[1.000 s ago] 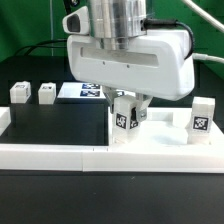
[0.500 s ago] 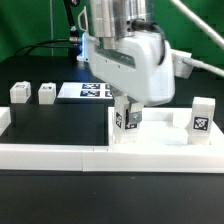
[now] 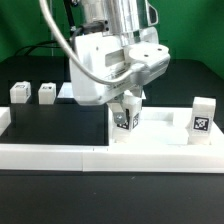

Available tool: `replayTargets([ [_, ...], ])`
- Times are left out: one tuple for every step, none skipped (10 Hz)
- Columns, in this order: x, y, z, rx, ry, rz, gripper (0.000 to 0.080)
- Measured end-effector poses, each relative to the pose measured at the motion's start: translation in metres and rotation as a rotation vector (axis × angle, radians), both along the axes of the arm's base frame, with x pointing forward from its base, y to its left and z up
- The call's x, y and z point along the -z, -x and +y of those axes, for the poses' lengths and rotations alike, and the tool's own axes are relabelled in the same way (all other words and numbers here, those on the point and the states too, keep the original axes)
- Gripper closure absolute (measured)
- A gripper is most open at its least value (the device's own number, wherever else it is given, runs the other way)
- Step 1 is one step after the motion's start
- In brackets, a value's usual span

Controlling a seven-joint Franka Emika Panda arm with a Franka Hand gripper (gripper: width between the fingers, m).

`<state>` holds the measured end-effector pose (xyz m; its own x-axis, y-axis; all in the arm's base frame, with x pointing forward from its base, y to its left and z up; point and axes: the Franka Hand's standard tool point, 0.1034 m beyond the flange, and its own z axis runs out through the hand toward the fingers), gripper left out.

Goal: Assemble square table

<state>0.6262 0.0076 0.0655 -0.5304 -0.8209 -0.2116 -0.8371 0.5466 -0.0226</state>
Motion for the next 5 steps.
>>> replayTargets([
  [0.001,0.0,0.001,0.06,0.003,-0.002,0.0508],
  [0.001,0.0,0.0,0.067,0.002,-0.001,0.0508],
  [0.001,0.0,0.001,0.056,0.004,-0.002,0.0396],
  [0.003,0.003,0.004,0.007,0.011,-0.008,0.026],
  [0.01,0.012,0.014,-0.087,0.023,-0.006,0.026],
])
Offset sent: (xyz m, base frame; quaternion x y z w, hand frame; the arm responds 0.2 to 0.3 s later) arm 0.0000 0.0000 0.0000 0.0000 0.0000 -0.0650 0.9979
